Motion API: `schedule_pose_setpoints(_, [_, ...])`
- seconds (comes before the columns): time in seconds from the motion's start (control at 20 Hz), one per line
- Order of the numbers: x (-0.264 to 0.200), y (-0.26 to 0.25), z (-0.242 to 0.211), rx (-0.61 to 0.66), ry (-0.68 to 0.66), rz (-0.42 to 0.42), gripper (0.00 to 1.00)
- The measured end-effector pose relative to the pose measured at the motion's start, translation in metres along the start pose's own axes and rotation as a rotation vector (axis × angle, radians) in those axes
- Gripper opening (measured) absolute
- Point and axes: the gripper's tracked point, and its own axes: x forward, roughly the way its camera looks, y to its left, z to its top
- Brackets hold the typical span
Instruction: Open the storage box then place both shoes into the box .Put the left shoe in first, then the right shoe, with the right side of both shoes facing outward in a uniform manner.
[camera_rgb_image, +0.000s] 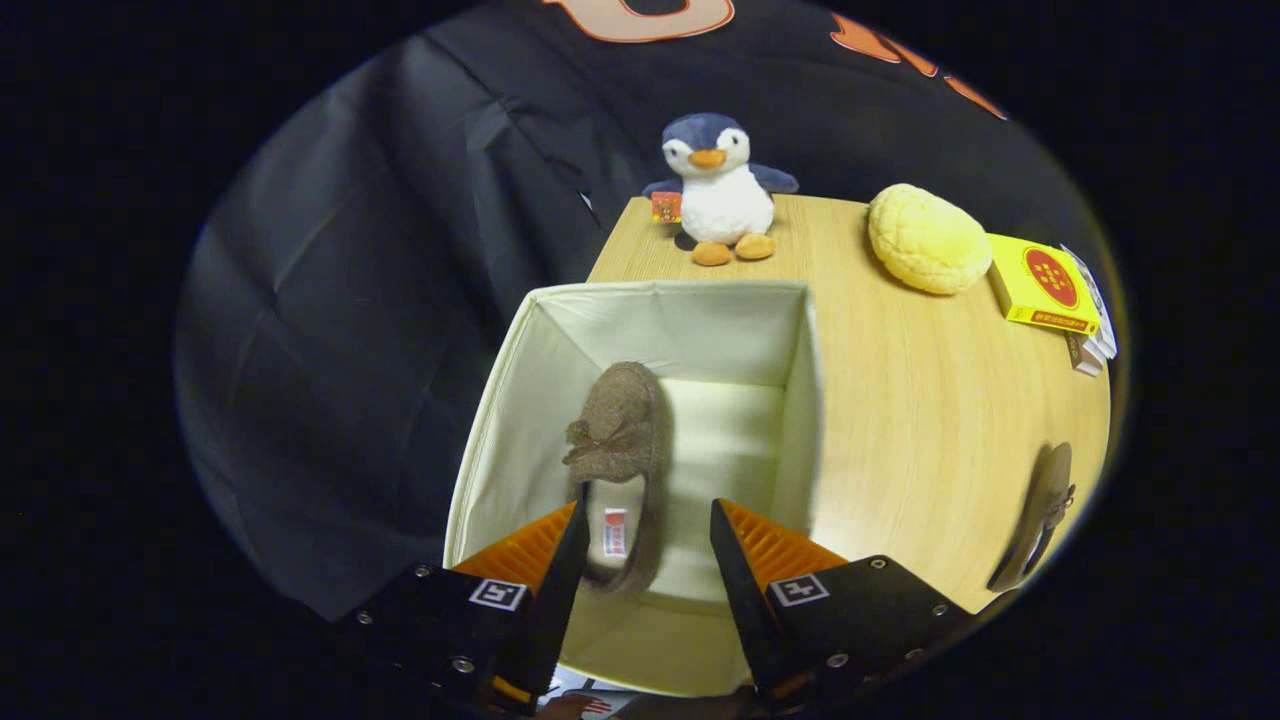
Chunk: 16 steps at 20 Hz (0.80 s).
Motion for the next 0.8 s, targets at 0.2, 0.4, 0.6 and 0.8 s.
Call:
schedule_pose_setpoints(0.2, [-0.054, -0.047, 0.003, -0.055, -0.076, -0.006, 0.81])
schedule_pose_setpoints(0.4, [-0.1, -0.114, 0.0, -0.064, -0.136, -0.05, 0.87])
schedule_pose_setpoints(0.6, [-0.126, -0.2, -0.016, -0.024, -0.151, -0.132, 0.9])
schedule_pose_setpoints(0.8, [-0.146, -0.282, -0.047, 0.034, -0.143, -0.198, 0.91])
